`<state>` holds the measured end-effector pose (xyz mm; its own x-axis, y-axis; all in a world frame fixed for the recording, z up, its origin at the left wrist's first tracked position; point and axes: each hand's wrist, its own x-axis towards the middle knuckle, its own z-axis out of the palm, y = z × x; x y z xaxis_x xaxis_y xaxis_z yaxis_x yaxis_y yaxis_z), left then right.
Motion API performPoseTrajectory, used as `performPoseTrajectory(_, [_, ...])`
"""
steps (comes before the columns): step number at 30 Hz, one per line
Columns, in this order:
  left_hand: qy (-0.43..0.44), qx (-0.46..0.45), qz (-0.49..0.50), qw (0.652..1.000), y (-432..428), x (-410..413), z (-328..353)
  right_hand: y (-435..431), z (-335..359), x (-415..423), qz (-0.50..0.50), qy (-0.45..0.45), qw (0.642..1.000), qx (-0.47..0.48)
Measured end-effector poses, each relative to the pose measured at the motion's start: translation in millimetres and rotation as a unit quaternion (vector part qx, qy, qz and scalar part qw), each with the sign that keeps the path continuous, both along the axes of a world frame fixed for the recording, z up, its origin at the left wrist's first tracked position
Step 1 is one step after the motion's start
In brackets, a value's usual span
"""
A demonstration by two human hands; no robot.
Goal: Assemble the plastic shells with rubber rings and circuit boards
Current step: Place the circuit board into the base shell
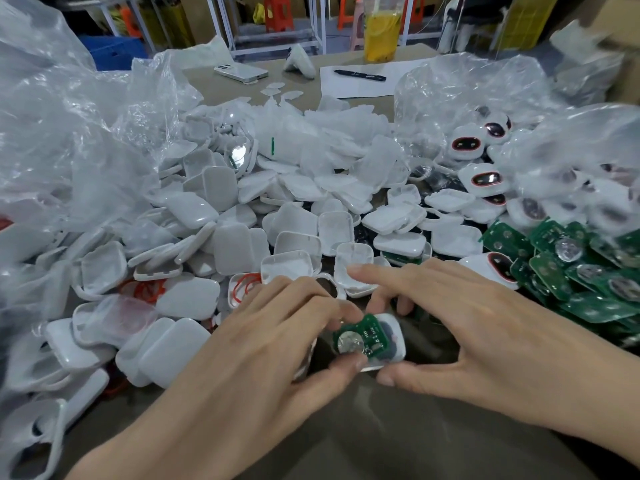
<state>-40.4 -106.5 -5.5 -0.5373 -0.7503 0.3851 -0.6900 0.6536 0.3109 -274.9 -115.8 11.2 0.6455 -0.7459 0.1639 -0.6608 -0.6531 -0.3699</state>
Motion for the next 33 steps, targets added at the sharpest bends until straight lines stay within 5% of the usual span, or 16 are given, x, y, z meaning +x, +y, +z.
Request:
performPoseTrajectory(10, [0.067,0.022,0.034,0.997,5,3,3,1,0,-2,-0.005,-0.016,0.998,0.054])
performPoseTrajectory(18, [0.308,0.065,0.089,0.945,-6,18,5,-1,0,-4,0.001,0.031,0.999,0.016])
performPoseTrajectory(33, [0.256,0.009,0.061,0.965,-11,18,2,0,1,-3,-0.013,0.051,0.999,0.002])
